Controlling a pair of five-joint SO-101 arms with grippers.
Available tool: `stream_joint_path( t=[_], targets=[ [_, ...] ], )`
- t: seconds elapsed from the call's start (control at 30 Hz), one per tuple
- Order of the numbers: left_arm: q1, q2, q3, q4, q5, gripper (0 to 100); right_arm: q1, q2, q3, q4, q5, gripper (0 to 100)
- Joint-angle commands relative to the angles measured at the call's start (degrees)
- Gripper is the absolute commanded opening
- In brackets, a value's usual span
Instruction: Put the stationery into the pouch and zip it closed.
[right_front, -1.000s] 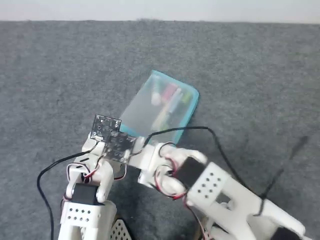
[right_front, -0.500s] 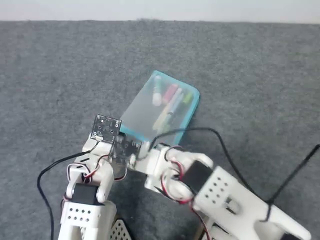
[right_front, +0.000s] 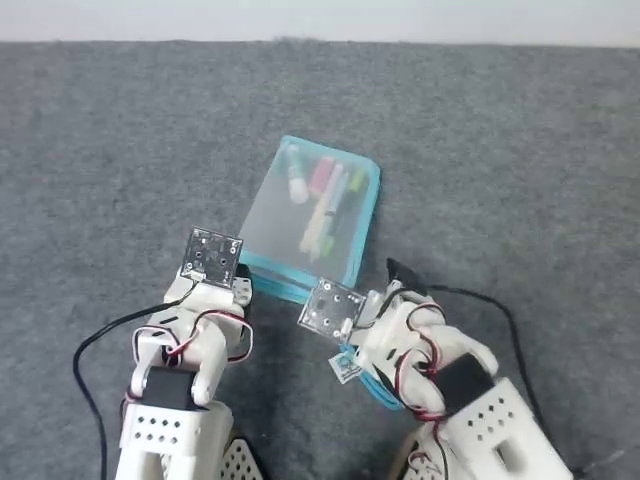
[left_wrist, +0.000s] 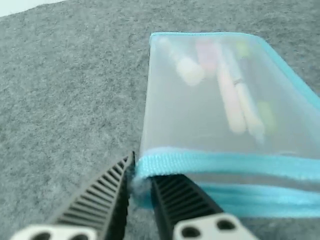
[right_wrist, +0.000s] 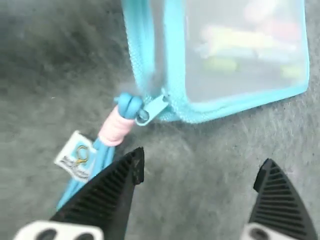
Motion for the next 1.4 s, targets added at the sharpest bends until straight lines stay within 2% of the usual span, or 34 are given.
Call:
stream_joint_path(
  t=[0.0,0.27,0.37,0.53,0.73,1.0,1.23,1.37],
  targets=[
    [-0.18,0.26,-4.09,0.09,0.97,1,0.84,-1.19,4.31,-10.33,2.29,34.0],
    [-0.09,0.35,-4.09,-0.09,0.97,1,-0.66,-1.19,9.23,-21.14,5.45,33.9],
    [-0.09,0.35,-4.09,-0.09,0.97,1,-3.21,-1.19,9.49,-21.41,5.45,33.9],
    [-0.09,0.35,-4.09,-0.09,0.97,1,-3.21,-0.04,8.18,-21.23,5.27,33.9],
    [-0.09,0.35,-3.91,-0.09,0.97,1,-3.03,12.97,1.23,-21.85,5.27,33.9],
    [-0.09,0.35,-3.82,0.09,0.97,1,0.04,32.92,-10.2,-30.46,5.19,33.7],
    [0.0,0.53,-3.74,-0.09,0.97,1,-0.04,38.55,-15.74,-31.69,4.92,15.9],
    [0.0,0.53,-3.65,-0.09,0.97,1,-0.13,37.14,-17.85,-31.69,4.22,1.3]
  ],
)
